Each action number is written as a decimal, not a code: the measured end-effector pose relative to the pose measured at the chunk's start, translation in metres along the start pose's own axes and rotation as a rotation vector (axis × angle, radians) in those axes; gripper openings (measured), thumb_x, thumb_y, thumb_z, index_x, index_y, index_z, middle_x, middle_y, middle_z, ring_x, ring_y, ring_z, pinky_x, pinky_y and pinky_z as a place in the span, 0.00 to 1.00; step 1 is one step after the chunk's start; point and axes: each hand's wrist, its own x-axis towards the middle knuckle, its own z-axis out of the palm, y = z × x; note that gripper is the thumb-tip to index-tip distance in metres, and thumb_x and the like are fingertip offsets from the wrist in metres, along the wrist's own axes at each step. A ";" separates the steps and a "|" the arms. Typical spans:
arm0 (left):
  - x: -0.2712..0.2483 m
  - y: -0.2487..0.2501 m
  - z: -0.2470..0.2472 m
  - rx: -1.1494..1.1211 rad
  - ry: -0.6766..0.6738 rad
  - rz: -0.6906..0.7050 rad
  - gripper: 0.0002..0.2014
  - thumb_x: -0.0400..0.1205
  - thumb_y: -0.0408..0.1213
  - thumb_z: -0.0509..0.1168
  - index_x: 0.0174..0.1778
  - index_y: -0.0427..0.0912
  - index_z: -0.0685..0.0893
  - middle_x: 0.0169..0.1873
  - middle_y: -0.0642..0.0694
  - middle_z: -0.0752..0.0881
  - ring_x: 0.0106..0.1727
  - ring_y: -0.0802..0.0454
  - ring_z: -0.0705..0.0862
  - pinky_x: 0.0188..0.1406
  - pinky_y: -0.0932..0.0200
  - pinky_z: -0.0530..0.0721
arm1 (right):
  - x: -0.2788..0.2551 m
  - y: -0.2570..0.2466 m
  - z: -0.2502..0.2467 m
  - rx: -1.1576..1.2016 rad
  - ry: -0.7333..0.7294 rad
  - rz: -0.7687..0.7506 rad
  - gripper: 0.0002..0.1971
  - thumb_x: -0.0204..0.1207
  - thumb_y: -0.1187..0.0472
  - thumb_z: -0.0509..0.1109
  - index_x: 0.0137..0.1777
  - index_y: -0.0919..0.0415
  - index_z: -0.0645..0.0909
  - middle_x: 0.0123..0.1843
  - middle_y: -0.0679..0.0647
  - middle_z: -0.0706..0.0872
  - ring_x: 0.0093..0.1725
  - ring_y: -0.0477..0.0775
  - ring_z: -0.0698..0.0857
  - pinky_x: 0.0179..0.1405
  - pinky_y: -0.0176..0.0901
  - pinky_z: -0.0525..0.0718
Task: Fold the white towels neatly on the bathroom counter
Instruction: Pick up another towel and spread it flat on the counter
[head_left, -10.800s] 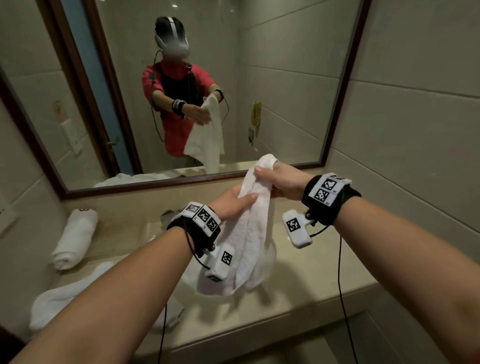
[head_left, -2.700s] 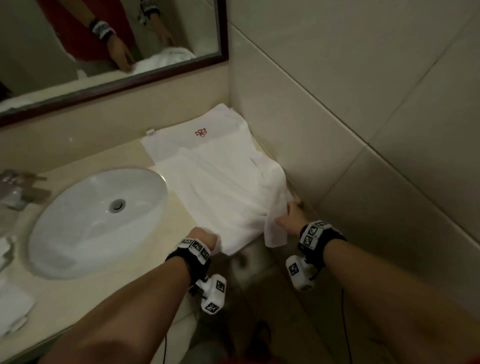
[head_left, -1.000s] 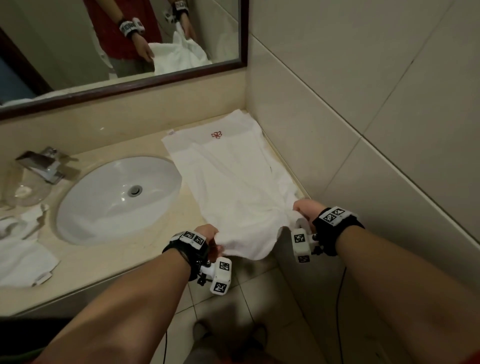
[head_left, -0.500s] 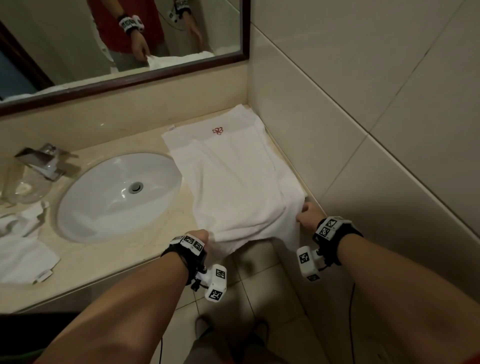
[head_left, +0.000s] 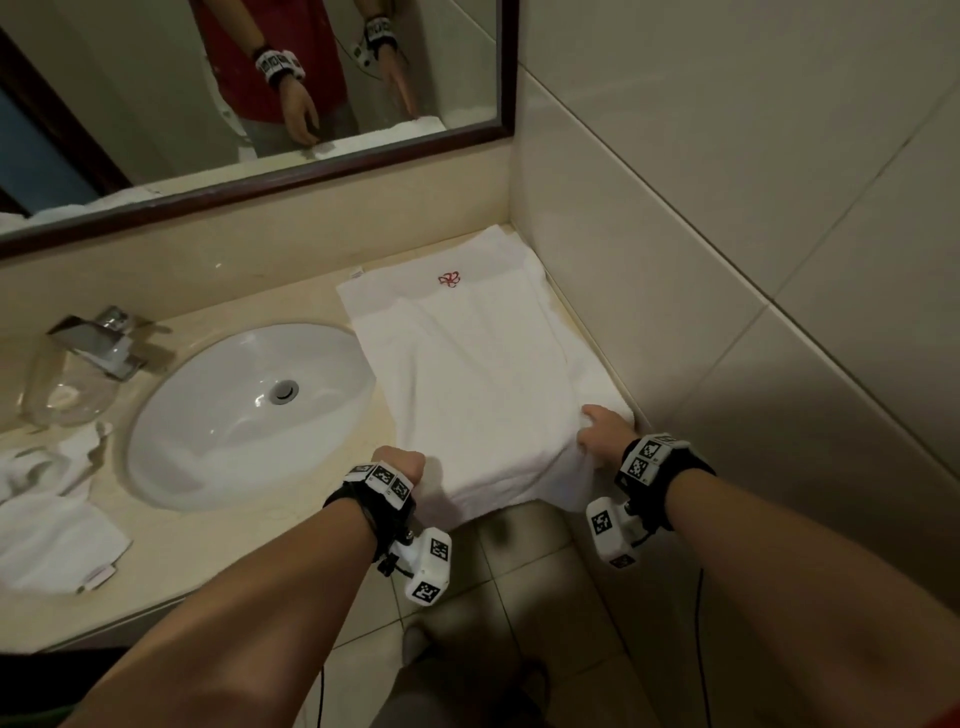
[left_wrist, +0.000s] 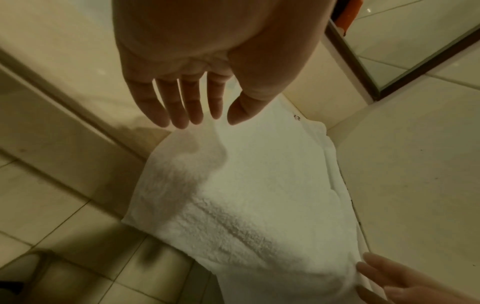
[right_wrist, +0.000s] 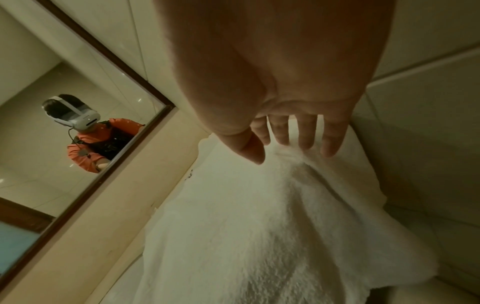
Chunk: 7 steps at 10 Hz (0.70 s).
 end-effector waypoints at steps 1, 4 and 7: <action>0.013 0.009 -0.008 0.021 0.060 0.006 0.21 0.84 0.38 0.61 0.70 0.31 0.79 0.66 0.33 0.82 0.66 0.37 0.81 0.62 0.50 0.79 | 0.010 -0.006 0.000 -0.037 0.037 0.031 0.26 0.78 0.66 0.61 0.78 0.61 0.69 0.76 0.62 0.74 0.73 0.64 0.74 0.70 0.46 0.72; 0.054 0.025 -0.002 0.030 0.048 0.120 0.32 0.84 0.42 0.62 0.83 0.47 0.56 0.72 0.38 0.75 0.68 0.37 0.79 0.40 0.65 0.74 | 0.039 -0.017 0.002 -0.245 0.044 0.026 0.17 0.72 0.64 0.59 0.60 0.59 0.79 0.62 0.63 0.80 0.57 0.67 0.83 0.56 0.53 0.82; 0.048 0.027 -0.014 0.088 0.097 0.081 0.22 0.83 0.37 0.63 0.72 0.35 0.70 0.64 0.33 0.80 0.63 0.37 0.81 0.59 0.51 0.78 | 0.050 -0.010 0.003 -0.332 0.041 0.152 0.24 0.73 0.49 0.52 0.59 0.62 0.81 0.69 0.64 0.75 0.68 0.63 0.76 0.70 0.48 0.73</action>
